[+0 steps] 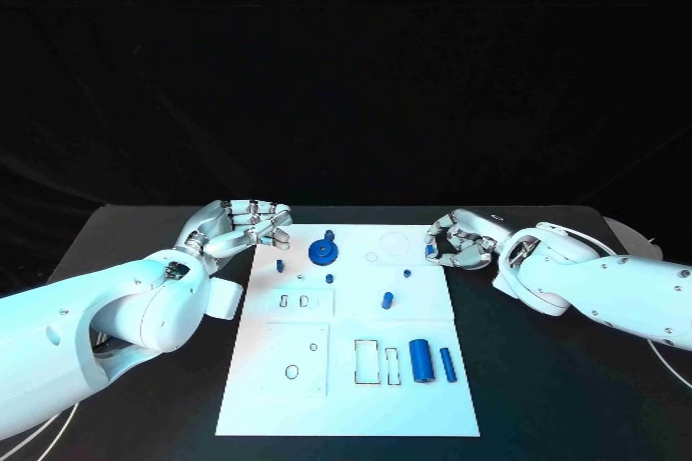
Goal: Assemble the parts on the task board
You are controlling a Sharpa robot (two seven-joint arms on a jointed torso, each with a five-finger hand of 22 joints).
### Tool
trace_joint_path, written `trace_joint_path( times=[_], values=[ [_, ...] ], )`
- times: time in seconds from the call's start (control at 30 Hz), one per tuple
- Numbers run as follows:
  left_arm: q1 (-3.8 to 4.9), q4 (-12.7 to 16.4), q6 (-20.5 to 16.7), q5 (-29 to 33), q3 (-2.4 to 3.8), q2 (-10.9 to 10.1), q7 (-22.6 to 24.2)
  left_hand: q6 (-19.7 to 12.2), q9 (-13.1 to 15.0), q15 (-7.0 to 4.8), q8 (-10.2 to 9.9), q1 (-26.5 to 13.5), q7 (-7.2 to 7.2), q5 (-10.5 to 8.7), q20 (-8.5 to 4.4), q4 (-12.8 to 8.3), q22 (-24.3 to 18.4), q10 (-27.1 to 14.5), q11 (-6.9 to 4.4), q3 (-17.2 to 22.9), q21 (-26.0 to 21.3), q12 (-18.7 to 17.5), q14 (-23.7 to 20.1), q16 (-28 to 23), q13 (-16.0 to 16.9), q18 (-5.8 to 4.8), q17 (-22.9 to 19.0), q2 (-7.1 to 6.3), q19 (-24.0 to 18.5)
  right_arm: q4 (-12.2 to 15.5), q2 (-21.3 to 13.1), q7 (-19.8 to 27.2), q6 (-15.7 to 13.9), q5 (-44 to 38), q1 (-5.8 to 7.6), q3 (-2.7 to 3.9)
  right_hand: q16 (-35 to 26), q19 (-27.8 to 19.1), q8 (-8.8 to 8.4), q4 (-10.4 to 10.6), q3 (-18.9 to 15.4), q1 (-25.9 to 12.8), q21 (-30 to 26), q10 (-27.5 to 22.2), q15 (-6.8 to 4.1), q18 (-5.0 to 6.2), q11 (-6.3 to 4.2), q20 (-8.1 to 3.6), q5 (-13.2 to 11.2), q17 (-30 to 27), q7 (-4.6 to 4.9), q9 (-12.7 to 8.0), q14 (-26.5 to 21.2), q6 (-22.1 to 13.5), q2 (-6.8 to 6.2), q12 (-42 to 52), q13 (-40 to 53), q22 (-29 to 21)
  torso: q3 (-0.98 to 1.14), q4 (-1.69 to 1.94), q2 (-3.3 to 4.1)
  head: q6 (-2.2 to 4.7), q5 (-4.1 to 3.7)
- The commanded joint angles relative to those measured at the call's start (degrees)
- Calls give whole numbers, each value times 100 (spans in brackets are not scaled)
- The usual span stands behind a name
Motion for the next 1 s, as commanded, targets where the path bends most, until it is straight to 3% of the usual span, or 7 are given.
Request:
trace_joint_path(
  times=[0.03, 0.27, 1.0],
  values=[
    [6, 15, 96, 12, 4, 5, 49, -18, -6, -9, -6, -6, 7, -34, -13, 8, 6, -1, 32, 15, 27, -28, -39, 22, 4, 54, 9, -51, -37, -3, 9, -51, 167, -79, -7, 0, 18, 599, 26, -12, 41, 47, 25, 35, 23, -39, -8, 30, 22, 1243, -7, 11, 539, 54, 35, 29, 587, 1508, 2, 4, -1, 2, -6],
    [6, 15, 95, 12, 4, 2, 47, -18, -6, -9, -6, -6, 7, -34, -13, 8, 6, -1, 32, 15, 27, -28, -39, 22, 4, 54, 9, -51, -37, -21, 26, -62, 184, -86, -17, 0, 21, 599, 28, -12, 44, 47, 25, 39, 21, -39, -10, 29, 19, 1253, -8, 11, 541, 61, 37, 32, 590, 1508, 5, 0, 4, -2, -6],
    [6, 17, 93, 12, 4, -12, 38, -19, -6, -9, -5, -3, 8, -31, -12, 5, 11, -3, 32, 23, 35, -30, -41, 26, 4, 54, 13, -44, -45, -69, 82, -118, 89, -100, -35, 0, 28, 599, 177, -43, 255, 76, 25, 106, -66, -39, -113, -46, 11, 1279, -126, 75, 547, 334, 257, 88, 645, 1508, 1, 8, 1, -33, -15]
  ],
)
